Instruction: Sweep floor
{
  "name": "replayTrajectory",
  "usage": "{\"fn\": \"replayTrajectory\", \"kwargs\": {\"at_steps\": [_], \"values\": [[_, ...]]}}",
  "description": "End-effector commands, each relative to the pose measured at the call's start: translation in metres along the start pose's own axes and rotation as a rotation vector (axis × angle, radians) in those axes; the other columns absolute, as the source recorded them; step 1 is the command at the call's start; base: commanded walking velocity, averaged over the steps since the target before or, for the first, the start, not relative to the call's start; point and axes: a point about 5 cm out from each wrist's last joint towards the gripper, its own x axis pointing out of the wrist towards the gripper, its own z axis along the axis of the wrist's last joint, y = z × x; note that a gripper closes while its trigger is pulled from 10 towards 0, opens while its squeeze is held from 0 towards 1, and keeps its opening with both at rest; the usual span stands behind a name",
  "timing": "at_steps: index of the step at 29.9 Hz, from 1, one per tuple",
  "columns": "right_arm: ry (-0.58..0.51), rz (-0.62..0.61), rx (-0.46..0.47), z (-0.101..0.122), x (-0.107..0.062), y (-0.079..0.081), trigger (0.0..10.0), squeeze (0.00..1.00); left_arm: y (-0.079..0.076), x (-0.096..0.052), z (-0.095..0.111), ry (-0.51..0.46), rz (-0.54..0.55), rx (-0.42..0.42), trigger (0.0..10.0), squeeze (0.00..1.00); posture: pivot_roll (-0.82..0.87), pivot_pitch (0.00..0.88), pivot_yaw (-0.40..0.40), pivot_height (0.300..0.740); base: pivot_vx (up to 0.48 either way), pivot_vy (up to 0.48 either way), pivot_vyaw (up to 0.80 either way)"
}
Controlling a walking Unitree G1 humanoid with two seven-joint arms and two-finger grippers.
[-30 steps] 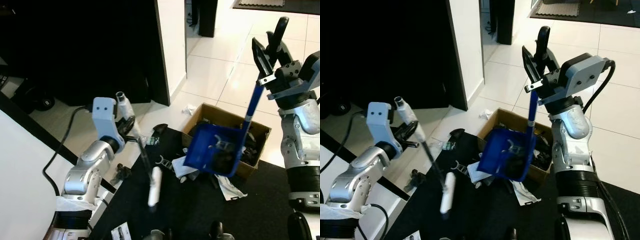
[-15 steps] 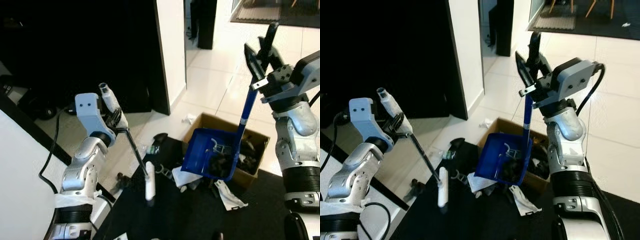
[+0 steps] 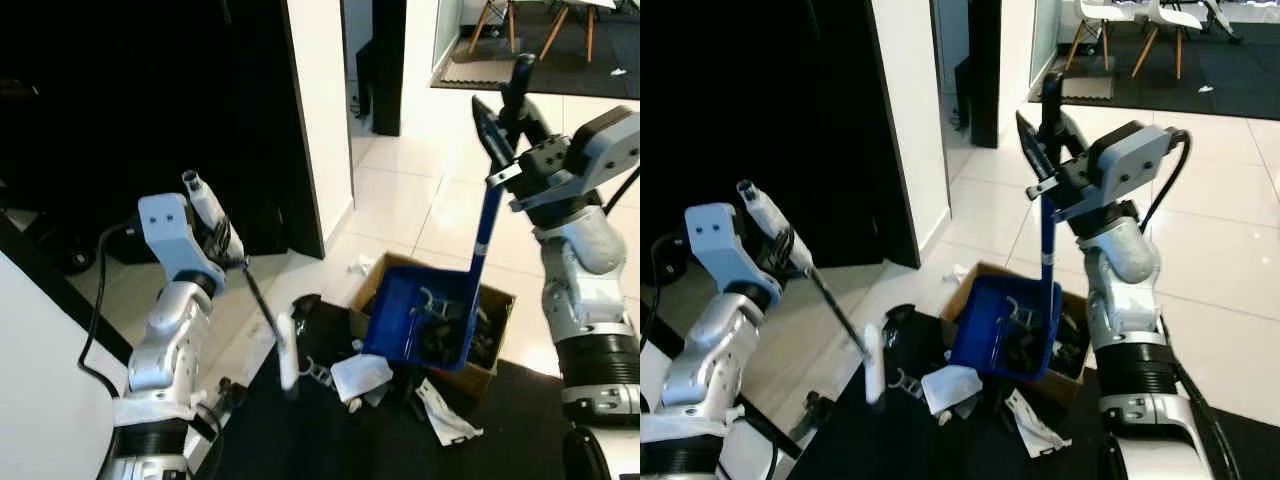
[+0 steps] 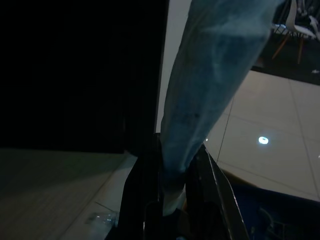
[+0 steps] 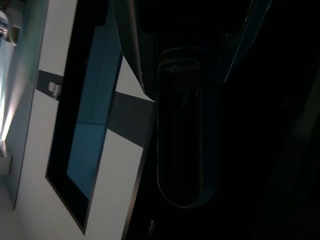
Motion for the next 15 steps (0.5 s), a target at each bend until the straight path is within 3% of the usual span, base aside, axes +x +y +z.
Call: {"fn": "replayTrajectory", "kwargs": {"at_steps": [1, 4, 7, 15], "values": [[-0.057, 0.009, -0.023, 0.009, 0.005, 0.0, 10.0, 0.0, -0.001, 0.0, 0.004, -0.036, 0.006, 0.028, 10.0, 0.0, -0.07, 0.058, 0.069, 0.74, 0.0, 0.0, 0.0], [-0.055, 0.005, -0.019, 0.008, 0.005, 0.001, 10.0, 0.0, -0.002, 0.003, 0.001, -0.023, 0.004, 0.063, 10.0, 0.0, -0.07, 0.06, 0.072, 0.74, 0.0, 0.0, 0.0], [-0.053, 0.001, -0.016, 0.007, 0.004, 0.003, 10.0, 0.0, -0.003, 0.005, -0.002, -0.014, 0.006, 0.062, 10.0, 0.0, -0.07, 0.064, 0.078, 0.74, 0.0, -0.293, 0.0], [-0.05, -0.01, -0.015, 0.006, 0.001, 0.003, 10.0, 0.0, -0.006, 0.008, -0.007, 0.001, 0.008, 0.054, 10.0, 0.0, -0.07, 0.071, 0.085, 0.74, 0.271, -0.363, 0.0]]}}
